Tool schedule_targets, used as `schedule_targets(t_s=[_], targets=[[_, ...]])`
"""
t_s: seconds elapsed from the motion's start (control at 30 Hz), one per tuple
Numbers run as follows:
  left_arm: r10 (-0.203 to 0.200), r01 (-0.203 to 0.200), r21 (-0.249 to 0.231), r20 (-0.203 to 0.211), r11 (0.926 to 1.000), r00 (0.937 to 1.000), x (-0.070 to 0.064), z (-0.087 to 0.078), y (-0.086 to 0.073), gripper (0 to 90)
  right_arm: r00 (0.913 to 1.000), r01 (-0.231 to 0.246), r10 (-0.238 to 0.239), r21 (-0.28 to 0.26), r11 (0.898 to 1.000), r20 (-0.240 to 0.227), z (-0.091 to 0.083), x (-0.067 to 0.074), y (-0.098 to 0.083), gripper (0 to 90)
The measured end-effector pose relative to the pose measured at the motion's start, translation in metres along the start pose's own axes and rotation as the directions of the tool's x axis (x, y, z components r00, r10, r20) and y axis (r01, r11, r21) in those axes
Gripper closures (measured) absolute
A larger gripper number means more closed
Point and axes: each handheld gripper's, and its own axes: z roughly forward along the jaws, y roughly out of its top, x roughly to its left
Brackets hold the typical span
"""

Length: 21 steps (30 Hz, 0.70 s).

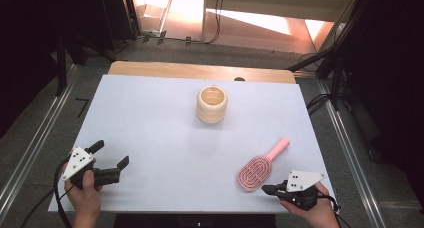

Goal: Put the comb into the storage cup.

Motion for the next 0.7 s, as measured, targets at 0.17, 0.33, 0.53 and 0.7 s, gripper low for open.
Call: schedule_targets(t_s=[0.17, 0.33, 0.53, 0.7], targets=[[0.0, 0.0, -0.001, 0.002, 1.0, 1.0, 0.0, 0.0, 0.0, 0.0, 0.9993, 0.033, -0.033, 0.04, 0.999, -0.021, 0.012, 0.0, 0.003, 88.3], [-0.003, 0.003, -0.002, 0.0, 1.0, 1.0, 0.0, 0.0, 0.0, 0.0, 0.9985, 0.044, -0.042, 0.065, 0.997, -0.036, 0.021, -0.001, 0.009, 88.3], [-0.007, 0.007, -0.004, -0.001, 1.0, 1.0, 0.0, 0.0, 0.0, 0.0, 0.9976, 0.052, -0.049, 0.062, 0.997, -0.049, 0.031, -0.002, 0.014, 88.3], [-0.006, 0.006, -0.003, -0.001, 1.0, 1.0, 0.0, -0.001, -0.001, 0.0, 0.9981, 0.046, -0.043, 0.064, 0.997, -0.044, 0.037, -0.005, 0.02, 88.3]])
